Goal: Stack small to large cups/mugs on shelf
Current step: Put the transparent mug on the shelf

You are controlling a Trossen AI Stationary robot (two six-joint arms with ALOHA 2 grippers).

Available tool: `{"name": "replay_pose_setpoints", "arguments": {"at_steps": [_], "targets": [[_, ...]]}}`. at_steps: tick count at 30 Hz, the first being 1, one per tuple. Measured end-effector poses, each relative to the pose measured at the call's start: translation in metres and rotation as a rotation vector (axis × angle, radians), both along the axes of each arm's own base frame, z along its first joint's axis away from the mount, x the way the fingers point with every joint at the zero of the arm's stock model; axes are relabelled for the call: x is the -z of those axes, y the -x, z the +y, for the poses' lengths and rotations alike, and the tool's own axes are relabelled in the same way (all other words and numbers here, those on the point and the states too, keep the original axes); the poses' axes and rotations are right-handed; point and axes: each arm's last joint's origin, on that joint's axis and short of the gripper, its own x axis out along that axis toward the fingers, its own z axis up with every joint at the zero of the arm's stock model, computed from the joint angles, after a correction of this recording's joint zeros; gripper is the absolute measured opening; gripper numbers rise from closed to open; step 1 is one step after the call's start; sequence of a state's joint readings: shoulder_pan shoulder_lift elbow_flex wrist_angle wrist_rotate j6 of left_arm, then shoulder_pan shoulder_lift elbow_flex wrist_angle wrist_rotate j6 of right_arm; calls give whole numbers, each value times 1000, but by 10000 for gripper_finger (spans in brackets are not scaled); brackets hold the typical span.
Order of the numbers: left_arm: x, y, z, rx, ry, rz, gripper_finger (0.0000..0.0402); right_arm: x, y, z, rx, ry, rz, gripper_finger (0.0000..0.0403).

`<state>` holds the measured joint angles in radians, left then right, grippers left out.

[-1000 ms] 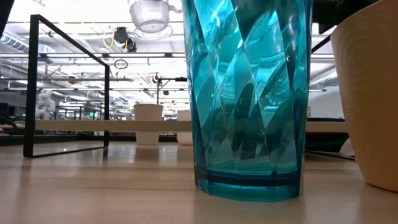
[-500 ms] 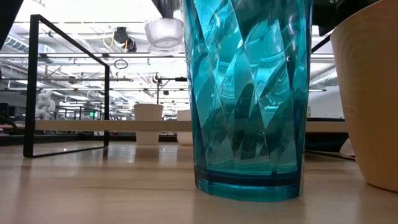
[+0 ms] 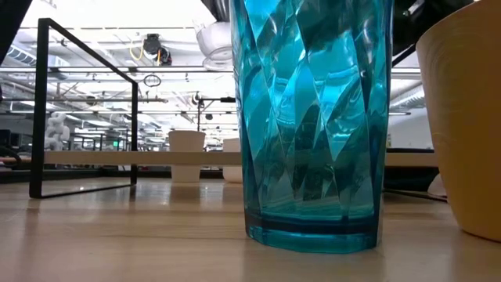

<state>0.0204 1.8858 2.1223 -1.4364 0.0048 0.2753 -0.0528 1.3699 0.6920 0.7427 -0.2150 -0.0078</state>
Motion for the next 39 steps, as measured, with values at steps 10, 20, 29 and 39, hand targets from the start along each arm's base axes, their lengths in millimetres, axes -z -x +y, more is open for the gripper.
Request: {"name": "replay_pose_setpoints", "arguments": {"at_steps": [10, 20, 29, 39], "targets": [[0, 0, 0, -6, 4, 3, 0, -7, -30, 0, -54, 1, 16, 176], [1, 2, 0, -17, 7, 21, 0, -6, -33, 0, -54, 1, 19, 176], [1, 1, 0, -19, 1, 16, 0, -5, -33, 0, -55, 1, 28, 161], [0, 2, 0, -18, 1, 16, 1, -5, -33, 0, -51, 30, 22, 54]]}}
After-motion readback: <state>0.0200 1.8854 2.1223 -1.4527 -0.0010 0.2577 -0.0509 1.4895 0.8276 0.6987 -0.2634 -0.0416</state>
